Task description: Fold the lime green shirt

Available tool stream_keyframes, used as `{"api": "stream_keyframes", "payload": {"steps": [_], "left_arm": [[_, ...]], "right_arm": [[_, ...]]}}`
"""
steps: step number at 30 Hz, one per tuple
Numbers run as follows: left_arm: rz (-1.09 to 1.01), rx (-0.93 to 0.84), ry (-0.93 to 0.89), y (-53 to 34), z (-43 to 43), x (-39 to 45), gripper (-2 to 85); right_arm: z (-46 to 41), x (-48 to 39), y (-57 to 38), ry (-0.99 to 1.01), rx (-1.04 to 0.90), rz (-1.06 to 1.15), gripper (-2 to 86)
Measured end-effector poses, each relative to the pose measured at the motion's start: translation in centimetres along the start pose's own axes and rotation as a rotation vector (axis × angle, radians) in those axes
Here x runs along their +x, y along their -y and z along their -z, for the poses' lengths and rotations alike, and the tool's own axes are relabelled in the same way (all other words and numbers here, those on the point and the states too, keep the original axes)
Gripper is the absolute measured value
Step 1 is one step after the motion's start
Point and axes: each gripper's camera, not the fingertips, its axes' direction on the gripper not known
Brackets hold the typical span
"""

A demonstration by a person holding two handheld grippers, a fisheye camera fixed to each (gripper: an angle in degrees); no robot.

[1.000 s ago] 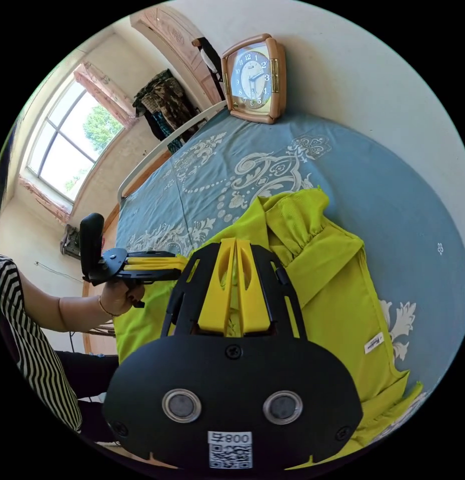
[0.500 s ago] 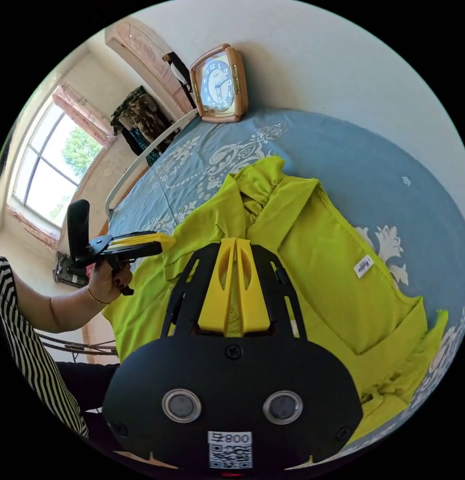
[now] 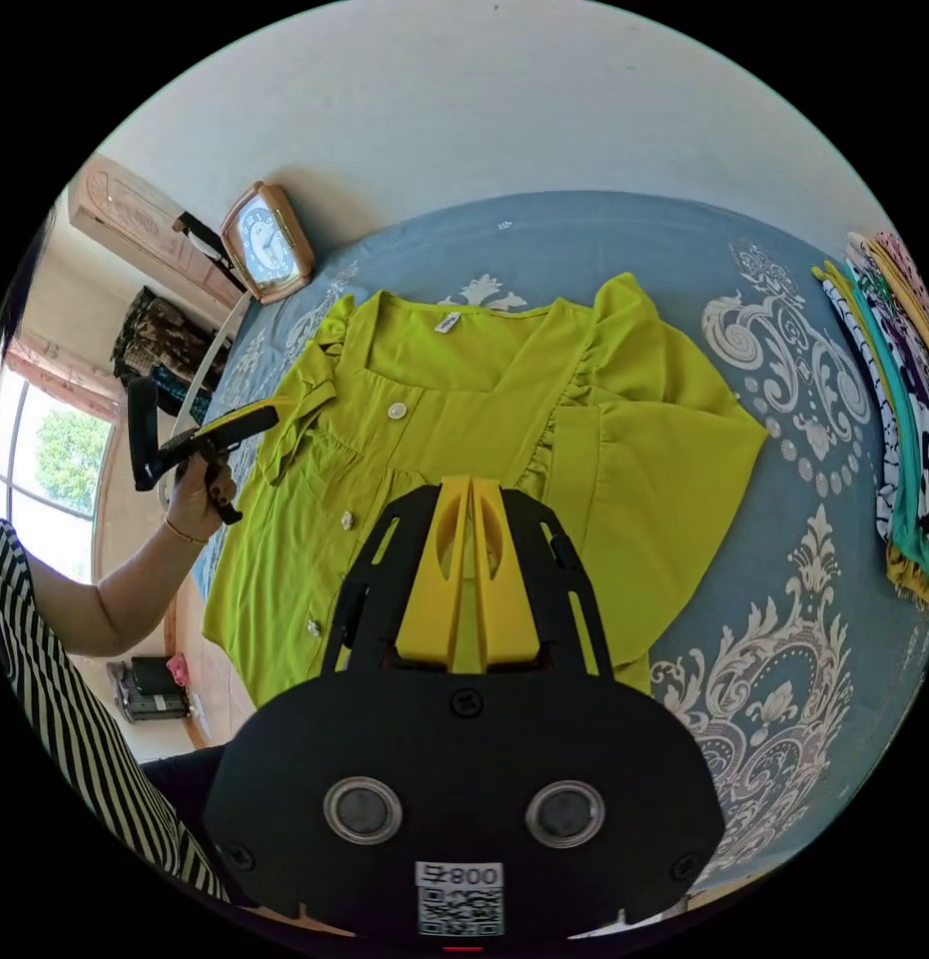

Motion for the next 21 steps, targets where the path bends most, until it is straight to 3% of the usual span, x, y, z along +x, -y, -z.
{"api": "stream_keyframes", "payload": {"steps": [4, 11, 15, 21], "left_arm": [[-0.068, -0.109, 0.140, 1.5, -3.3, 1.3, 3.0], [-0.042, -0.017, 0.113, 2.0, -2.1, 1.8, 0.5], [-0.008, -0.053, 0.094, 2.3, -3.9, 1.6, 0.3], [0.047, -0.030, 0.043, 1.6, -4.0, 1.4, 0.5]], "right_arm": [[1.3, 1.2, -2.6, 0.009, 0.029, -0.031, 0.1], [4.3, 3.6, -6.8, -0.111, 0.070, -0.055, 0.1], [4.3, 4.7, -7.6, -0.246, 0.031, -0.039, 0.1], [4.6, 5.9, -10.0, -0.245, -0.001, -0.023, -0.3]]}}
